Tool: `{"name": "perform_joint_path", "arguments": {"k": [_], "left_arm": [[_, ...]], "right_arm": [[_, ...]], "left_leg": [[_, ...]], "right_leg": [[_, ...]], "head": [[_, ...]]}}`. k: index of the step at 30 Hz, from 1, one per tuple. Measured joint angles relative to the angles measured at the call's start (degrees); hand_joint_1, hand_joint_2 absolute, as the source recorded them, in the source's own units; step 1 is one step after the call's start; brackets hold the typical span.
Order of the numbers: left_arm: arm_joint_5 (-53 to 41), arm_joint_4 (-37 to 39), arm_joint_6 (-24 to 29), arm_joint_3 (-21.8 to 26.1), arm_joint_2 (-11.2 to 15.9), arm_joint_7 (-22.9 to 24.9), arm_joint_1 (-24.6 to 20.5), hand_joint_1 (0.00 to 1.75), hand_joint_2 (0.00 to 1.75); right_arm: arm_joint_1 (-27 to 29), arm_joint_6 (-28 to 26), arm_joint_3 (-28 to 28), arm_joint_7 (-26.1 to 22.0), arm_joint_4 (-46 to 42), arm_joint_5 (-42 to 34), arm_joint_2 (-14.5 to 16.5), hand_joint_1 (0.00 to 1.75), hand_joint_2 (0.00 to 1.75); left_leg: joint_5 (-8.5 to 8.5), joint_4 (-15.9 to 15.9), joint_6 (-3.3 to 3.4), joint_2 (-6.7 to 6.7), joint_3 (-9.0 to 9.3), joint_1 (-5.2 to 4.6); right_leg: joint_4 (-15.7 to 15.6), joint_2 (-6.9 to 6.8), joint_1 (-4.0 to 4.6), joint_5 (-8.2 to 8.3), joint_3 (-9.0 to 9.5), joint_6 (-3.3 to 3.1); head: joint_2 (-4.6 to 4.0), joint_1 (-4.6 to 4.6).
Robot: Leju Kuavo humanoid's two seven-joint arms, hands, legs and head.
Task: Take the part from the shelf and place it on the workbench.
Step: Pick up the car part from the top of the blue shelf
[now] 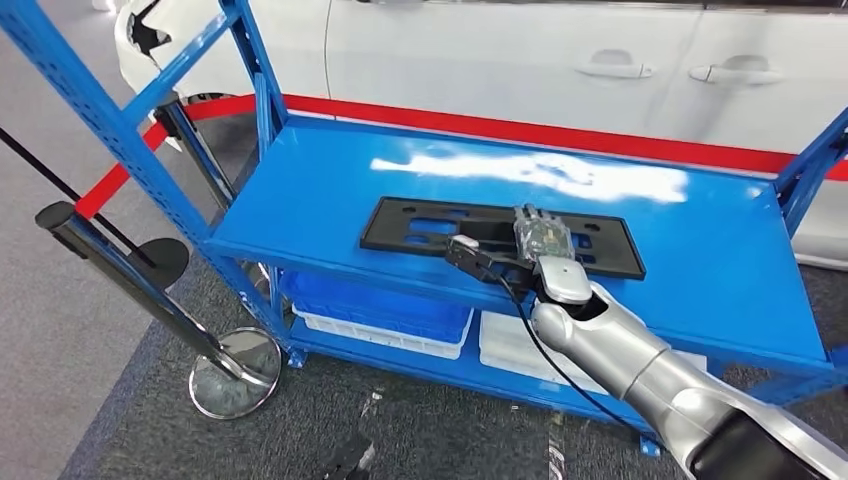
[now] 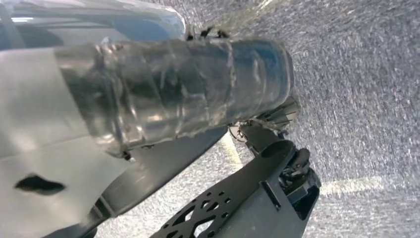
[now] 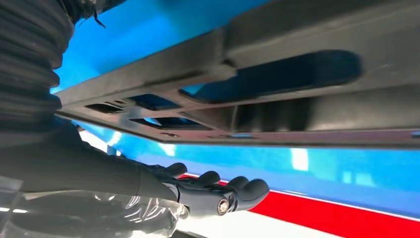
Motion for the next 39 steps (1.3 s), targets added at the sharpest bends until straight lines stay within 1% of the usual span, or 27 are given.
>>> {"name": "perform_joint_path", "arguments": {"k": [1, 2, 3, 4, 6, 12, 14, 15, 17, 18, 19, 21, 22, 23, 24, 25, 26, 28, 30, 31, 32, 34, 35, 36, 37, 38, 39], "left_arm": [[-0.1, 0.0, 0.0, 0.0, 0.0, 0.1, 0.0, 0.00, 0.00], [-0.3, 0.0, 0.0, 0.0, 0.0, 0.2, 0.0, 0.00, 0.00], [-0.4, 0.0, 0.0, 0.0, 0.0, 0.3, 0.0, 0.00, 0.00], [-0.4, 0.0, 0.0, 0.0, 0.0, 0.3, 0.1, 0.00, 0.00], [-0.5, 0.0, -0.1, 0.0, 0.0, 0.4, 0.1, 0.00, 0.00], [-0.5, 0.0, -0.1, 0.0, 0.0, 0.5, 0.1, 0.00, 0.00], [-0.6, 0.0, -0.1, 0.0, 0.0, 0.5, 0.0, 0.00, 0.00], [-0.6, 0.0, -0.1, 0.0, 0.0, 0.6, 0.0, 0.00, 0.00], [-0.9, 0.0, -0.1, 0.0, 0.1, 0.7, -0.1, 0.00, 0.00], [-1.1, 0.0, -0.1, 0.0, 0.2, 0.7, -0.2, 0.00, 0.00], [-1.3, 0.0, -0.1, 0.0, 0.3, 0.8, -0.2, 0.00, 0.00], [-1.4, 0.1, -0.1, 0.0, 0.4, 0.8, -0.2, 0.00, 0.00], [-1.4, 0.1, -0.1, 0.0, 0.4, 0.8, -0.2, 0.00, 0.00], [-1.5, 0.1, -0.1, 0.0, 0.4, 0.8, -0.2, 0.00, 0.00], [-1.5, 0.1, -0.1, 0.0, 0.4, 0.8, -0.2, 0.00, 0.00], [-1.6, 0.1, 0.0, 0.0, 0.4, 0.8, -0.2, 0.00, 0.00], [-1.7, 0.1, 0.0, 0.1, 0.4, 0.9, -0.2, 0.00, 0.00], [-1.9, 0.1, 0.0, 0.1, 0.5, 1.0, -0.3, 0.00, 0.00], [-2.1, 0.1, 0.0, 0.1, 0.5, 1.1, -0.2, 0.00, 0.00], [-2.3, 0.1, 0.0, 0.1, 0.5, 1.1, -0.2, 0.00, 0.00], [-2.3, 0.1, 0.0, 0.1, 0.5, 1.1, -0.3, 0.00, 0.00], [-2.5, 0.1, 0.1, 0.1, 0.5, 1.1, -0.3, 0.00, 0.00], [-2.5, 0.1, 0.1, 0.1, 0.5, 1.1, -0.3, 0.00, 0.00], [-2.6, 0.1, 0.1, 0.1, 0.5, 1.1, -0.2, 0.00, 0.00], [-2.7, 0.1, 0.1, 0.2, 0.5, 1.1, -0.2, 0.00, 0.00], [-2.8, 0.1, 0.1, 0.2, 0.5, 1.1, -0.2, 0.00, 0.00], [-2.8, 0.1, 0.1, 0.3, 0.5, 1.1, -0.2, 0.00, 0.00]], "right_arm": [[0.1, 0.3, 0.1, 0.3, 0.0, 0.2, -0.2, 0.00, 1.75], [0.2, 0.5, 0.2, 0.5, -0.1, 0.3, -0.5, 0.00, 1.75], [0.3, 0.7, 0.3, 0.7, -0.1, 0.4, -0.8, 0.00, 1.75], [0.4, 1.0, 0.3, 0.7, -0.2, 0.5, -1.0, 0.00, 1.75], [0.5, 1.2, 0.4, 0.8, -0.3, 0.6, -1.3, 0.00, 1.75], [0.5, 1.2, 0.4, 0.8, -0.3, 0.6, -1.3, 0.00, 1.75], [0.5, 1.3, 0.4, 0.9, -0.4, 0.8, -1.5, 0.00, 1.75], [0.6, 1.5, 0.4, 1.0, -0.5, 1.0, -1.6, 0.00, 1.75], [0.6, 2.0, 0.4, 1.2, -0.9, 2.3, -2.2, 0.00, 1.75], [0.7, 2.4, 0.5, 1.4, -1.3, 3.5, -2.9, 0.00, 1.75], [1.0, 2.7, 0.6, 1.5, -1.7, 4.5, -3.8, 0.00, 1.75], [1.7, 3.0, 1.0, 1.6, -2.2, 5.9, -5.3, 0.00, 1.75], [1.9, 3.1, 1.1, 1.6, -2.3, 6.5, -5.6, 0.00, 1.75], [2.0, 3.4, 1.2, 1.6, -2.4, 7.3, -5.8, 0.00, 1.75], [2.0, 3.8, 1.2, 1.6, -2.5, 8.4, -6.0, 0.01, 1.75], [1.9, 4.2, 1.2, 1.6, -2.7, 9.6, -6.1, 0.45, 1.75], [1.9, 4.6, 1.3, 1.6, -3.0, 10.6, -6.3, 0.88, 1.75], [2.1, 5.2, 1.3, 1.6, -3.4, 12.1, -6.6, 1.75, 1.75], [2.2, 5.7, 1.2, 1.6, -3.9, 12.7, -6.9, 1.75, 1.75], [2.2, 6.0, 1.2, 1.6, -4.1, 12.8, -7.0, 1.75, 1.75], [2.2, 6.2, 1.1, 1.6, -4.3, 12.8, -7.1, 1.75, 1.75], [2.3, 6.3, 0.8, 1.6, -4.7, 12.9, -7.3, 1.75, 1.75], [2.5, 6.4, 0.7, 1.6, -4.8, 12.9, -7.3, 1.75, 1.75], [2.6, 6.4, 0.6, 1.6, -4.8, 12.9, -7.3, 1.75, 1.75], [2.8, 6.4, 0.6, 1.6, -4.9, 12.8, -7.3, 1.75, 1.75], [2.8, 6.4, 0.5, 1.6, -4.9, 12.8, -7.3, 1.75, 1.75], [2.8, 6.4, 0.4, 1.6, -5.1, 12.8, -7.3, 1.75, 1.75]], "left_leg": [[-1.63, 3.9, -0.18, 0.00, -1.82, 0.07], [-2.60, 6.9, -0.24, 0.00, -3.32, 0.12], [-2.60, 8.2, -0.19, -0.01, -3.99, 0.12], [-2.19, 8.3, -0.11, -0.01, -4.13, 0.12], [-1.14, 7.2, 0.03, -0.01, -3.61, 0.12], [-0.87, 6.7, 0.06, -0.01, -3.38, 0.12], [0.56, 4.1, 0.26, -0.01, -2.08, 0.09], [1.60, 2.1, 0.42, -0.01, -1.04, 0.06], [3.41, -4.1, 0.90, -0.08, 2.18, -0.22], [4.14, -7.0, 1.41, -0.06, 3.70, -0.29], [4.51, -9.2, 1.92, -0.03, 4.86, -0.35], [4.86, -10.3, 2.67, 0.05, 5.49, -0.18], [4.71, -10.1, 2.65, 0.01, 5.48, -0.11], [4.51, -9.8, 2.50, -0.03, 5.48, 0.00], [4.19, -9.4, 2.22, -0.07, 5.42, 0.08], [3.81, -8.7, 1.85, -0.10, 5.22, 0.05], [3.51, -8.2, 1.51, -0.13, 4.99, -0.02], [3.31, -7.7, 1.00, -0.14, 4.64, -0.20], [3.08, -7.5, 0.64, -0.10, 4.50, -0.09], [2.37, -6.5, 0.39, -0.07, 4.11, -0.01], [1.13, -4.5, 0.14, -0.04, 3.24, 0.07], [-2.14, 2.3, -0.29, 0.00, 0.19, 0.16], [-3.26, 5.7, -0.38, 0.00, -1.46, 0.19], [-3.55, 7.7, -0.35, -0.01, -2.52, 0.19], [-2.88, 7.7, -0.20, -0.01, -2.66, 0.17], [-1.29, 5.6, 0.06, -0.01, -1.70, 0.13], [0.74, 1.8, 0.41, -0.02, 0.12, 0.04]], "right_leg": [[0.0, 0.00, 0.06, -0.04, 0.02, -0.11], [0.0, -0.01, 0.14, -0.08, 0.03, -0.19], [0.0, -0.03, 0.21, -0.12, 0.06, -0.24], [0.0, -0.03, 0.27, -0.14, 0.09, -0.27], [0.0, -0.02, 0.32, -0.16, 0.13, -0.30], [0.0, -0.02, 0.33, -0.16, 0.14, -0.30], [0.0, 0.01, 0.35, -0.19, 0.22, -0.30], [0.0, 0.03, 0.35, -0.20, 0.27, -0.30], [-0.1, 0.14, 0.40, -0.24, 0.31, -0.13], [1.0, 0.12, 0.44, -1.05, -0.20, 0.31], [4.9, 0.08, 0.45, -2.88, -2.14, 0.86], [12.6, -0.06, 0.27, -5.72, -5.99, 1.94], [13.9, -0.09, 0.06, -5.43, -6.81, 2.23], [11.2, -0.14, -0.19, -3.53, -5.61, 2.46], [7.5, -0.21, -0.45, -1.82, -3.93, 2.71], [4.1, -0.24, -0.55, -0.64, -2.31, 2.81], [1.9, -0.24, -0.58, -0.13, -1.25, 2.67], [0.9, -0.10, -0.33, -0.24, -0.80, 2.00], [0.9, -0.04, -0.33, -0.06, -0.85, 1.22], [0.8, -0.04, -0.38, 0.03, -0.77, 0.85], [0.7, -0.04, -0.47, 0.12, -0.67, 0.55], [0.6, -0.03, -0.41, 0.16, -0.61, 0.23], [0.6, -0.01, -0.33, 0.15, -0.61, 0.18], [0.6, -0.01, -0.22, 0.14, -0.60, 0.16], [0.6, -0.01, -0.11, 0.13, -0.58, 0.15], [0.6, 0.00, -0.03, 0.13, -0.54, 0.14], [0.6, 0.01, 0.01, 0.12, -0.47, 0.14]], "head": [[0.00, -0.12], [0.00, -0.11], [0.00, -0.12], [0.00, -0.12], [0.00, -0.12], [0.00, -0.12], [0.00, -0.11], [0.00, -0.11], [0.00, -0.08], [0.00, -0.02], [0.00, 0.03], [0.00, 0.13], [0.00, 0.12], [0.00, 0.13], [0.00, 0.12], [0.00, 0.19], [0.00, 0.21], [0.00, 0.23], [0.00, 0.17], [0.00, 0.11], [0.00, 0.04], [0.00, -0.08], [0.00, -0.07], [0.00, -0.07], [0.00, -0.06], [0.00, -0.06], [0.00, -0.06]]}}
